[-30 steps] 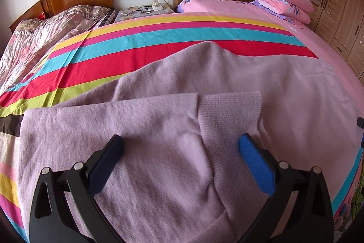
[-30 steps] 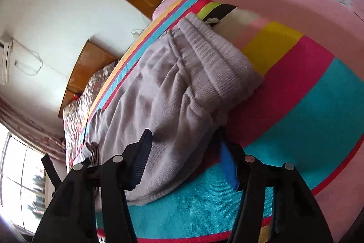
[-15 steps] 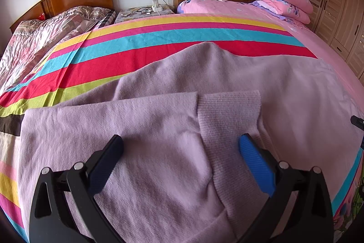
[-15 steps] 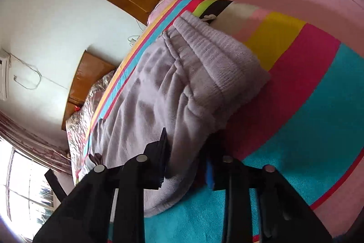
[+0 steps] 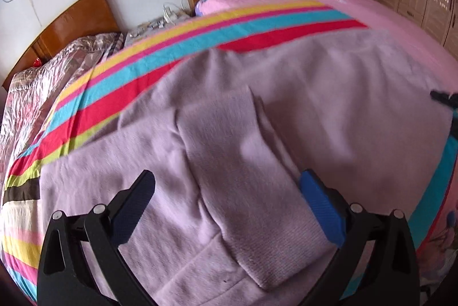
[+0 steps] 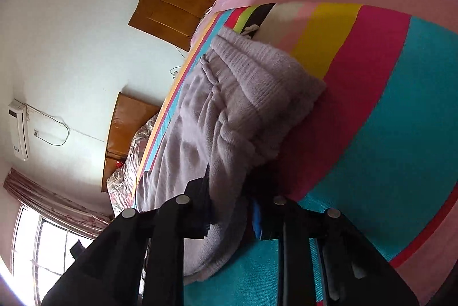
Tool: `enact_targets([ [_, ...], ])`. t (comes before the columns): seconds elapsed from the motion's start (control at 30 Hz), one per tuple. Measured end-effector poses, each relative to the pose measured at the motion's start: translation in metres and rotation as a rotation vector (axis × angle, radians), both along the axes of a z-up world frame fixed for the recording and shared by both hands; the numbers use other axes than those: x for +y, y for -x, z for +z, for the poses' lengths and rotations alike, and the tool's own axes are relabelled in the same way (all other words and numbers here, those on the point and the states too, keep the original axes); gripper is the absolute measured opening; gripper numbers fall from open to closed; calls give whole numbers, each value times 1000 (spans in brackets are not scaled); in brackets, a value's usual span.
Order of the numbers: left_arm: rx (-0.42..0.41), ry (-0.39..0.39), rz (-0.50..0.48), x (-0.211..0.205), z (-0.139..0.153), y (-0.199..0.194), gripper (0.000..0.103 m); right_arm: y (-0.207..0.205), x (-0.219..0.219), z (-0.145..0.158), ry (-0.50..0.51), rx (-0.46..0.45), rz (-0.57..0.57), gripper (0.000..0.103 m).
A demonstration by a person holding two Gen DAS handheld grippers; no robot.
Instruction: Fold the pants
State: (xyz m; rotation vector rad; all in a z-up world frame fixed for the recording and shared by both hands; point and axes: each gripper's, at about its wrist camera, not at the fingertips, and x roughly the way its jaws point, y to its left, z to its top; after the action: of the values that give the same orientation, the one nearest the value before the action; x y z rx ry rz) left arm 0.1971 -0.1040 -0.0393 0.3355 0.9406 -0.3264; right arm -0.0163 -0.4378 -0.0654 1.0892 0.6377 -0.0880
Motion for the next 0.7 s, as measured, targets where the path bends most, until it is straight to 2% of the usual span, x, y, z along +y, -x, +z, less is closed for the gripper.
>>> enact_targets([
  [0.03, -21, 63, 16, 7, -2, 2, 102, 0, 0, 0, -3, -5, -6, 22],
  [0.07, -3, 85, 20, 10, -5, 1, 102, 0, 0, -1, -5, -6, -14, 22],
  [0.2, 2, 92, 18, 12, -4, 3, 102, 0, 2, -3, -14, -3, -50, 22],
  [0.27, 43, 152, 22, 16, 7, 4, 101, -1, 3, -1, -4, 5, -53, 22],
  [0.3, 31, 196, 12, 19, 15, 5, 101, 3, 2, -1, 4, 7, -55, 22],
  [0.33, 16, 202, 10, 20, 20, 5, 101, 4, 3, 0, 12, 11, -59, 22],
  [0.4, 19, 156, -5, 15, 16, 3, 101, 2, 6, 1, 27, 18, -65, 22],
  [0.47, 75, 105, -48, 7, -5, -2, 102, 1, 8, 3, 36, 22, -73, 22],
  [0.5, 9, 82, -77, 4, -7, 4, 102, 0, 9, 6, 42, 25, -79, 22],
  [0.53, -12, 64, -92, 2, -7, 7, 102, -1, 11, 10, 57, 24, -82, 22],
  [0.57, 3, 79, -95, 5, -3, 7, 101, -3, 16, 20, 99, 14, -77, 22],
  [0.6, 11, 126, -91, 13, 5, 8, 101, -6, 23, 35, 167, -5, -62, 21],
  [0.67, -50, 221, -39, 44, 30, 12, 102, -19, 52, 80, 376, -46, 7, 20],
  [0.7, -80, 248, 3, 63, 41, 12, 102, -29, 77, 107, 515, -71, 65, 20],
])
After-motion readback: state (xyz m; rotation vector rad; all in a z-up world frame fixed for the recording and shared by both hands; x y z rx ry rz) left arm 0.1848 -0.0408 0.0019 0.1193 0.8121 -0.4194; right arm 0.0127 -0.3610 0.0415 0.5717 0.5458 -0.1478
